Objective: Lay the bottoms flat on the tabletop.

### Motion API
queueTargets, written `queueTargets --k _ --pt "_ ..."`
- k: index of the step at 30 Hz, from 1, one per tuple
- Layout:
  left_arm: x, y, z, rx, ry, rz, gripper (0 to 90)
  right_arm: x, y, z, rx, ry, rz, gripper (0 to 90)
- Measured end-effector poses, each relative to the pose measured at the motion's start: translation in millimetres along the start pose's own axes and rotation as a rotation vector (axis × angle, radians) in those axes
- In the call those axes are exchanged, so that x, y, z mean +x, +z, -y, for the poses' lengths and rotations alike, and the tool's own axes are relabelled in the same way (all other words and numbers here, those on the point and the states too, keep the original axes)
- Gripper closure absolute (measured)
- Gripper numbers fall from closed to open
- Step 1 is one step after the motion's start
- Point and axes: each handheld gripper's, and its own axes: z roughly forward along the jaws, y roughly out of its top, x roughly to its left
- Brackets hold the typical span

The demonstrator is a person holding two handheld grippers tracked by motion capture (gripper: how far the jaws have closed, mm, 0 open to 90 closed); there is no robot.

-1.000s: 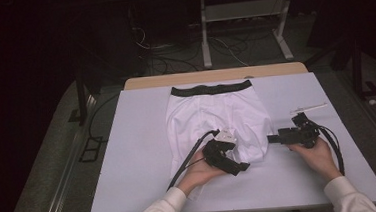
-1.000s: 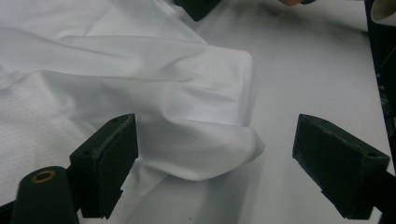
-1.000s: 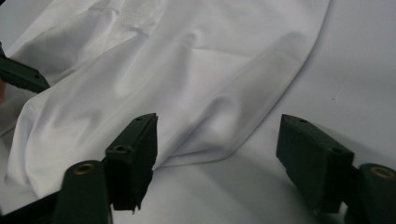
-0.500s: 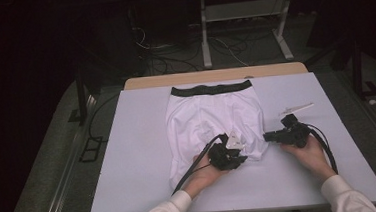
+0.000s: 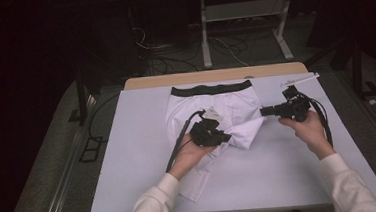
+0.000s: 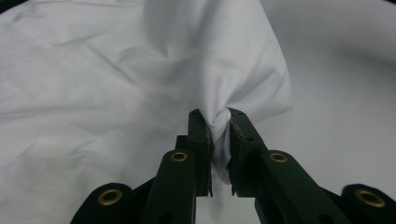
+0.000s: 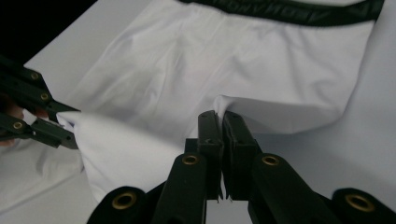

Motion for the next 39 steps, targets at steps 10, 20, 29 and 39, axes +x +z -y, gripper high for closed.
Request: queueTargets --k 10,20,29,39 --pt "69.3 -5.4 26.4 -0.069 -0.261 -0.016 84.2 -12.5 43.9 -48.3 -0.030 0.050 0.045 84.8" --pt "101.0 -5.1 51.8 -0.065 -0.398 -0.075 87.4 -26.3 105.8 -51.9 -0.064 0.130 0.060 80.5" --pt "104.3 -14.2 51.5 -0.090 -0.404 -0.097 87.5 -24.4 99.5 -37.7 -0.096 0.107 0.060 50.3" --pt "100.8 -9.4 50.7 -0.065 -0.389 -0.104 87.4 -31.1 90.5 -25.0 -0.041 0.106 0.048 49.6"
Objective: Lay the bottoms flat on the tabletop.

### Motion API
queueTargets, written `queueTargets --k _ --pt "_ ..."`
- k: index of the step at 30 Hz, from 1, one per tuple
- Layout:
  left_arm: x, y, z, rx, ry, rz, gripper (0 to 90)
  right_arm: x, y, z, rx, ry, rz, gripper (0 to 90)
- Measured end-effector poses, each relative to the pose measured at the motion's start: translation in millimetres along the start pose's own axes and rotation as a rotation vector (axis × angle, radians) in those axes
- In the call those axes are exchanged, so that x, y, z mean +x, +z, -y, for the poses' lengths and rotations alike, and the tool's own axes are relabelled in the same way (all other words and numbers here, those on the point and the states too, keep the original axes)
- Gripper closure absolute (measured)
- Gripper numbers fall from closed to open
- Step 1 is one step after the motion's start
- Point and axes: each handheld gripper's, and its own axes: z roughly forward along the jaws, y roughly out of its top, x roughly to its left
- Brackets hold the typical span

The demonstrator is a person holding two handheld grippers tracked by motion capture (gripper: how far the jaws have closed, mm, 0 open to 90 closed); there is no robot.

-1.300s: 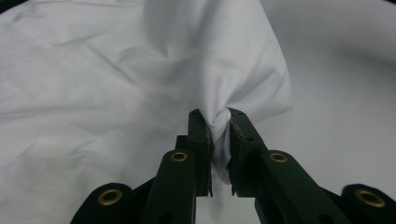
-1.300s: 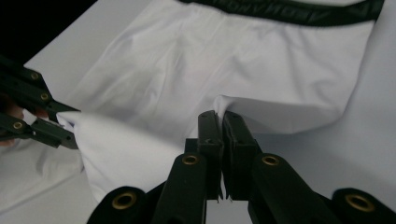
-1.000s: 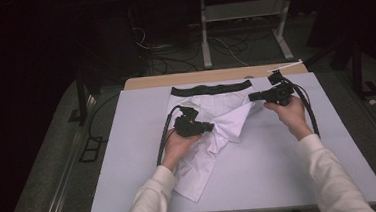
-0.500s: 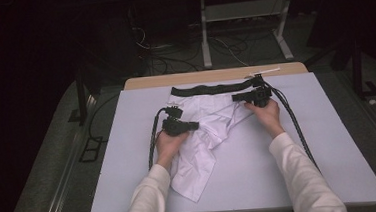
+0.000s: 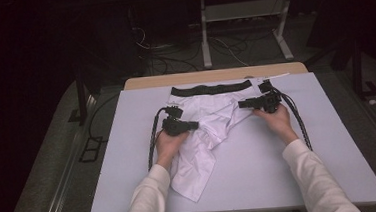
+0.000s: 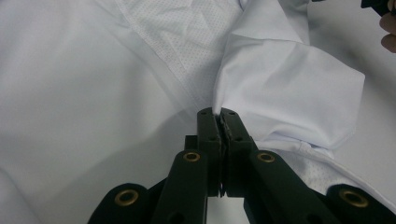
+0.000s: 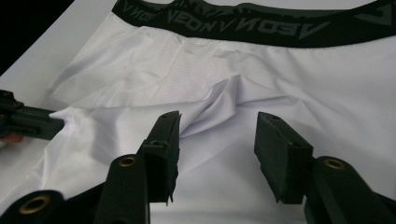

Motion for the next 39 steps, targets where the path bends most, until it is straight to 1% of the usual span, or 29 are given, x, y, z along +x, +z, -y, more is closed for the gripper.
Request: queueTargets --k 1,4,5,8,11,13,15,16,18,19,21,22,23,24,27,28,30,31,34,36,38,39 --pt "-0.1 0.2 0.1 0.002 0.002 0.001 87.4 -0.9 2.0 -1.3 0.000 0.007 0.001 52.7" --pt "-0.2 1.0 0.8 0.004 0.000 0.002 87.4 -3.0 8.1 -5.3 0.012 0.017 0.009 57.9" --pt "0.1 1.3 1.2 0.005 0.000 0.003 87.4 -3.4 11.0 -6.9 0.013 0.020 0.011 58.7" --pt "0.6 2.0 1.8 0.008 0.001 0.004 87.4 -4.6 22.9 -12.2 0.048 0.019 0.020 58.7" --pt "0.7 1.7 1.6 0.005 -0.001 0.008 87.4 -3.0 34.7 -15.9 0.061 0.029 0.012 59.6" --pt "0.2 0.7 1.2 0.000 -0.001 0.011 87.4 -0.7 42.2 -17.4 0.059 0.042 -0.016 70.3" --pt "-1.0 -2.1 0.4 -0.005 0.004 0.014 87.5 2.2 44.3 -17.5 0.050 0.056 -0.052 81.3" --pt "-1.7 -3.3 0.0 -0.010 0.007 0.016 87.5 4.4 42.9 -17.9 0.053 0.061 -0.057 83.5" --pt "-3.5 -6.2 -0.6 -0.017 0.012 0.023 87.5 7.6 37.5 -19.1 0.070 0.054 -0.057 84.3" --pt "-4.9 -8.2 -1.0 -0.018 0.019 0.025 87.6 9.3 31.8 -19.9 0.077 0.047 -0.067 84.4" --pt "-10.0 -11.4 -2.1 -0.025 0.033 0.030 87.7 14.3 14.4 -19.7 0.069 0.037 -0.096 84.8" --pt "-14.5 -13.8 -3.3 -0.028 0.050 0.041 87.7 17.2 3.6 -18.6 0.060 0.024 -0.098 84.9" --pt "-16.5 -14.6 -3.7 -0.030 0.053 0.045 87.7 20.8 -13.8 -15.4 0.045 0.011 -0.098 85.1" --pt "-20.6 -16.1 -4.8 -0.032 0.064 0.053 87.7 21.7 -19.9 -14.1 0.043 0.007 -0.097 85.2" --pt "-34.1 -19.5 -7.7 -0.043 0.094 0.081 87.9 25.4 -56.3 -4.1 0.015 0.014 -0.099 85.7" --pt "-39.5 -20.8 -8.9 -0.046 0.107 0.092 87.9 26.4 -65.3 -1.6 0.013 0.017 -0.099 85.6" --pt "-51.9 -22.8 -12.0 -0.052 0.136 0.121 87.9 30.0 -88.8 5.2 -0.002 0.019 -0.099 85.7" --pt "-56.0 -23.3 -13.0 -0.051 0.146 0.132 87.9 32.2 -102.2 9.5 -0.007 0.016 -0.098 85.8" --pt "-73.2 -23.8 -15.6 -0.048 0.187 0.165 87.9 36.4 -126.8 20.5 -0.013 0.023 -0.098 86.0" --pt "-82.0 -22.9 -16.6 -0.037 0.213 0.176 87.9 39.0 -138.4 27.0 -0.020 0.024 -0.094 85.9" --pt "-89.5 -21.6 -17.1 -0.030 0.235 0.183 87.9 41.7 -150.3 36.4 -0.030 0.032 -0.101 85.9" --pt "-91.1 -21.0 -17.4 -0.026 0.238 0.186 87.9 42.7 -155.9 41.7 -0.034 0.036 -0.103 85.9"
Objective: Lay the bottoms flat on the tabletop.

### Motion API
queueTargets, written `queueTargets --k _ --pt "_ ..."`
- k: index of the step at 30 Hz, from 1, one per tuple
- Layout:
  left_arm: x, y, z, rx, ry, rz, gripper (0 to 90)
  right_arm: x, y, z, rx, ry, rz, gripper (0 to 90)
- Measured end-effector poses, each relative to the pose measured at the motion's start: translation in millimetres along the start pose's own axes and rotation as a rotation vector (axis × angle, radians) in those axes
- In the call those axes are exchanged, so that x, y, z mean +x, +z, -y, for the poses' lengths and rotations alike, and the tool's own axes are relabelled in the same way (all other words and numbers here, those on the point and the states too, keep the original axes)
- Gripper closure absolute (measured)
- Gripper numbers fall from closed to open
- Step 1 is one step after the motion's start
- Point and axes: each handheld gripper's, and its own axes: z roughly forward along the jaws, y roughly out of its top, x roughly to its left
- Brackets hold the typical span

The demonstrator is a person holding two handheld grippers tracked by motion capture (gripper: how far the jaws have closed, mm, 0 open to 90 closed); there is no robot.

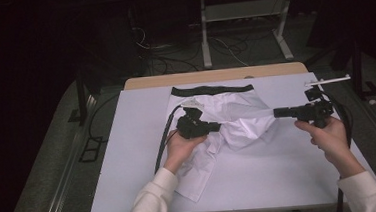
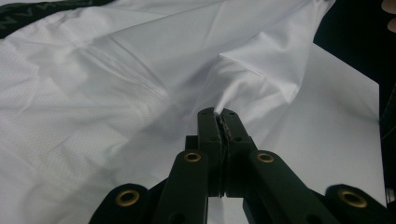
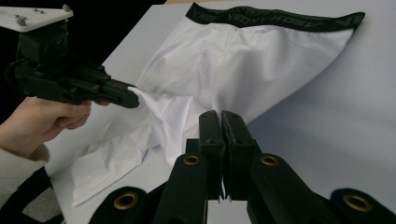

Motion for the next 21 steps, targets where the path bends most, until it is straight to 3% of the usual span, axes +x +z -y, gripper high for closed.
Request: queueTargets --k 6,9,11,16,21 --pt "2.1 7.1 -1.0 0.019 0.008 -0.008 87.9 -0.7 -17.3 19.8 -0.009 0.022 -0.004 85.9" --pt "10.7 11.6 0.0 0.020 -0.012 -0.030 87.9 -9.1 -12.8 20.9 -0.007 0.040 0.012 85.7" --pt "16.4 15.0 0.4 0.029 -0.020 -0.052 87.9 -18.3 -2.5 18.1 -0.010 0.041 0.041 85.6" --pt "31.0 32.3 -0.9 0.089 0.010 -0.145 87.9 -45.6 29.4 7.5 -0.014 0.025 0.109 85.5" --pt "46.6 54.4 -12.9 0.122 0.023 -0.203 87.9 -73.1 54.5 0.6 -0.031 0.036 0.165 85.5"
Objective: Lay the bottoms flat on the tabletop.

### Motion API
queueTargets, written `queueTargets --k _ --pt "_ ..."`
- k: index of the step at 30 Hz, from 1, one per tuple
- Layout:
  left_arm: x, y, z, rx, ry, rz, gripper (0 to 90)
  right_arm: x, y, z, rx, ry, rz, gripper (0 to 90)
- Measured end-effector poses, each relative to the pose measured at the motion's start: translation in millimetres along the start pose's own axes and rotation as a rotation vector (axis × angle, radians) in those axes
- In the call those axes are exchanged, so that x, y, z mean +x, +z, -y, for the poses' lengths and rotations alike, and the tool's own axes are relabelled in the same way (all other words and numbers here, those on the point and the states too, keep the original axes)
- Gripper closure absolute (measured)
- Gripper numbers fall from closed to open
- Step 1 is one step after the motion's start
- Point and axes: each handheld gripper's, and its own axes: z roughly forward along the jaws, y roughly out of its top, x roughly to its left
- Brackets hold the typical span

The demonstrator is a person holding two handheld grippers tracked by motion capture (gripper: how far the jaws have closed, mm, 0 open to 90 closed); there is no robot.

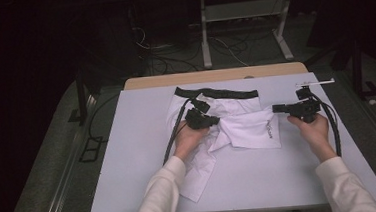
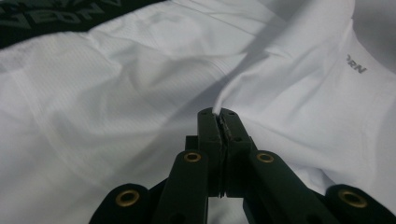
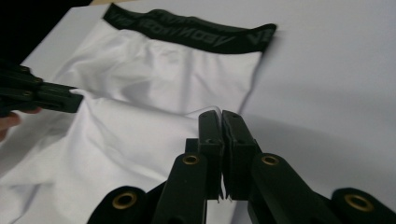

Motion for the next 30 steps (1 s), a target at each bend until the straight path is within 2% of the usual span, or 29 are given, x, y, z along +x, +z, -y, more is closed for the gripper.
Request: queueTargets --k 3,6,9,11,13,14,15,18,19,20,22,26,30 --pt "8.1 10.7 -11.4 0.004 -0.032 -0.014 87.9 -12.5 14.3 -0.9 -0.012 0.010 0.035 85.5" --pt "13.1 20.2 -19.9 0.010 -0.051 -0.027 87.9 -24.8 26.3 -0.1 -0.009 0.041 0.061 85.4" --pt "16.2 30.1 -25.8 0.016 -0.074 -0.026 87.8 -33.5 36.2 0.0 -0.010 0.058 0.098 85.3" --pt "15.8 33.9 -26.2 0.023 -0.079 -0.027 87.8 -35.6 39.8 -1.3 -0.003 0.061 0.112 85.0" --pt "14.9 36.8 -24.6 0.039 -0.068 -0.030 87.7 -35.6 40.5 -2.5 0.007 0.054 0.120 83.8" --pt "14.6 37.2 -23.4 0.048 -0.062 -0.031 87.7 -35.0 39.3 -2.7 0.009 0.054 0.119 79.7" --pt "14.6 37.1 -22.9 0.051 -0.061 -0.032 87.7 -33.2 35.7 -3.1 0.013 0.059 0.123 73.5" --pt "15.6 35.1 -20.2 0.053 -0.060 -0.030 87.7 -26.9 20.9 -3.1 0.016 0.044 0.116 63.9" --pt "15.8 34.5 -19.6 0.054 -0.061 -0.031 87.7 -24.1 13.6 -2.3 0.017 0.040 0.109 62.6" --pt "16.0 34.2 -19.1 0.054 -0.058 -0.031 87.7 -21.8 5.5 0.0 0.014 0.057 0.089 61.9" --pt "15.0 34.6 -17.7 0.050 -0.066 -0.032 87.7 -19.1 -8.4 7.7 0.027 0.121 0.026 60.3" --pt "12.9 35.3 -16.7 0.052 -0.064 -0.032 87.7 -9.6 -29.2 24.8 0.066 0.147 0.011 58.8" --pt "11.4 35.5 -15.7 0.050 -0.065 -0.028 87.7 -2.8 -36.4 40.1 0.101 0.172 -0.003 57.1"
